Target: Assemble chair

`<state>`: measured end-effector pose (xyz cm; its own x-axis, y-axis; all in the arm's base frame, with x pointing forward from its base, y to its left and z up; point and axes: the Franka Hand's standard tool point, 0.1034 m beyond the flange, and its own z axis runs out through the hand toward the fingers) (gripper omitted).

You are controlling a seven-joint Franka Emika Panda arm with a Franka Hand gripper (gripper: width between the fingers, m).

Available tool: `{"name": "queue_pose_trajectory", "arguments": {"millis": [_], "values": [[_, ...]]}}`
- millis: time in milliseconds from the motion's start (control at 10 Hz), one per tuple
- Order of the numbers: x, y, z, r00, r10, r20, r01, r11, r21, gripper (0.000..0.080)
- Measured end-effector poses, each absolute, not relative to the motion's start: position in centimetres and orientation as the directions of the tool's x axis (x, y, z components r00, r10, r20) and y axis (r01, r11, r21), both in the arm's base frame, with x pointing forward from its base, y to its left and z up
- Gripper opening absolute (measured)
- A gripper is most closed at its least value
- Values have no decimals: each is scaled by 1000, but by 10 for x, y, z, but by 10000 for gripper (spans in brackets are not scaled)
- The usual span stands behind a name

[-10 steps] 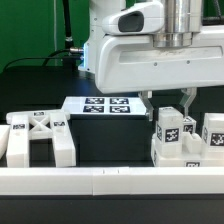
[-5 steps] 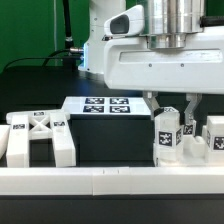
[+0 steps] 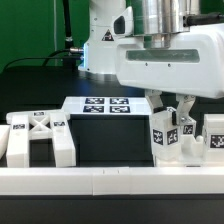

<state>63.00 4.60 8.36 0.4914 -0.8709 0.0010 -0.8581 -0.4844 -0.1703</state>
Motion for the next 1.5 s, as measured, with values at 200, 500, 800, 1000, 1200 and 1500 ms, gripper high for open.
{"name": "queue_pose_trajectory", "arguments": {"millis": [200, 500, 800, 1000, 1200, 1500], "values": [[630, 46, 83, 554, -832, 13, -820, -548, -166, 532], [631, 40, 83, 780, -622, 68, -608, -779, -154, 639], [631, 39, 83, 878, -469, 94, -455, -880, -138, 648], [630, 39, 81, 947, -298, 118, -286, -952, -106, 649], [632, 45, 77, 986, -52, 156, -45, -998, -50, 649], [633, 48, 78, 971, 181, 159, 181, -983, 13, 649]]}}
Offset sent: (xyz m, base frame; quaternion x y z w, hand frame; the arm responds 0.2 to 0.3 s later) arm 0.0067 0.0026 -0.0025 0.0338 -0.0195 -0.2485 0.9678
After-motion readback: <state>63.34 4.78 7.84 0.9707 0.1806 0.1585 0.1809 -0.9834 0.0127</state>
